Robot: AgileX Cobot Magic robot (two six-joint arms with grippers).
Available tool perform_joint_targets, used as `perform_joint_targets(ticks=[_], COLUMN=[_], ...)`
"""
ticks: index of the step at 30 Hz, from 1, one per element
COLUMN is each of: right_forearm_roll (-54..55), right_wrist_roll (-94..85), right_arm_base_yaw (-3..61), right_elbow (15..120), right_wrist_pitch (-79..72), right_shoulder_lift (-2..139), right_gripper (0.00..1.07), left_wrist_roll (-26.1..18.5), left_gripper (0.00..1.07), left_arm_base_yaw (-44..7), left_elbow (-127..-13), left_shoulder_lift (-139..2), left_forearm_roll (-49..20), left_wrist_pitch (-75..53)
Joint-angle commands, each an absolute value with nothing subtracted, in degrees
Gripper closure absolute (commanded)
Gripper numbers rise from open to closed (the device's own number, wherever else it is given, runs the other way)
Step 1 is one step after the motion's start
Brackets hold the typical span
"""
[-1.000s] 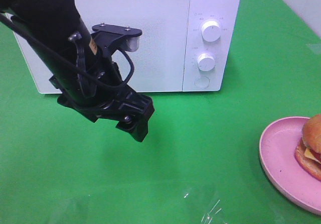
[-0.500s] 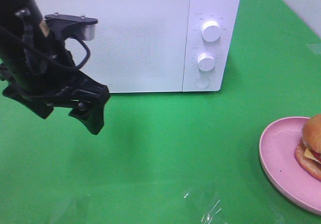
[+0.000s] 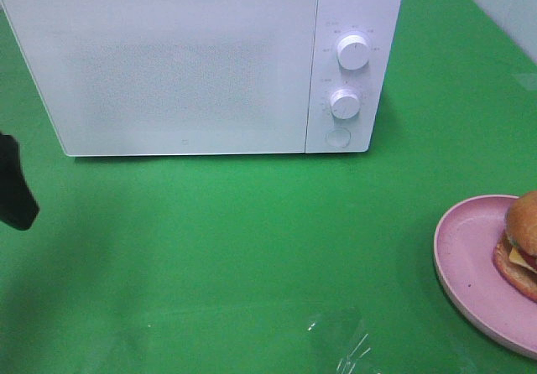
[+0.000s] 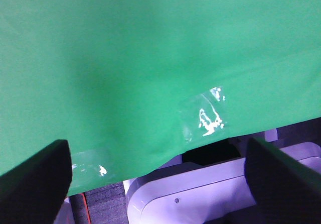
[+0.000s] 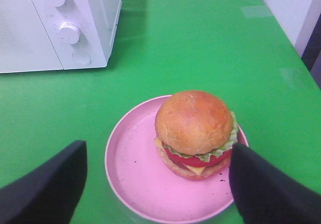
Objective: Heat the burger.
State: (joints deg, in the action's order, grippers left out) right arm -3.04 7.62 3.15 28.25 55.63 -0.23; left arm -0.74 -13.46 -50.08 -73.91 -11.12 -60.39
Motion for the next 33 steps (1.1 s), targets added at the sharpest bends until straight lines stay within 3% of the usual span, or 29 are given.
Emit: perform_joint_targets(ticks=[1,6,10,33], right_forearm_roll=[-2.8,-2.8,-2.8,-2.8], right_wrist_roll=[7.3,7.3,7.3,7.3], right_arm_base_yaw=[2.8,2.8,2.8,2.8], right_elbow=[28.1,28.1,28.1,28.1], right_wrist_pitch=[55.1,55.1,55.1,55.1], right_shoulder_lift=[-1.7,-1.7,-1.7,-1.7], right_gripper=[0.32,0.32,0.32,0.32], left_wrist_roll=[-2.6,-4.1,-4.2,-4.1], left_gripper=[0.21,0.21,0.21,0.21], left_arm_base_yaw=[-7.3,-1.4,0.5,0.5], left_elbow=[-44.6,-38.8,-35.0,-29.6], left_shoulder_lift=[-67.5,-59.5,-53.1,-13.9], left_forearm_roll=[-12.1,-12.1,-11.9,-8.1], left_wrist_pitch=[-60.4,-60.7,-61.2,-61.3])
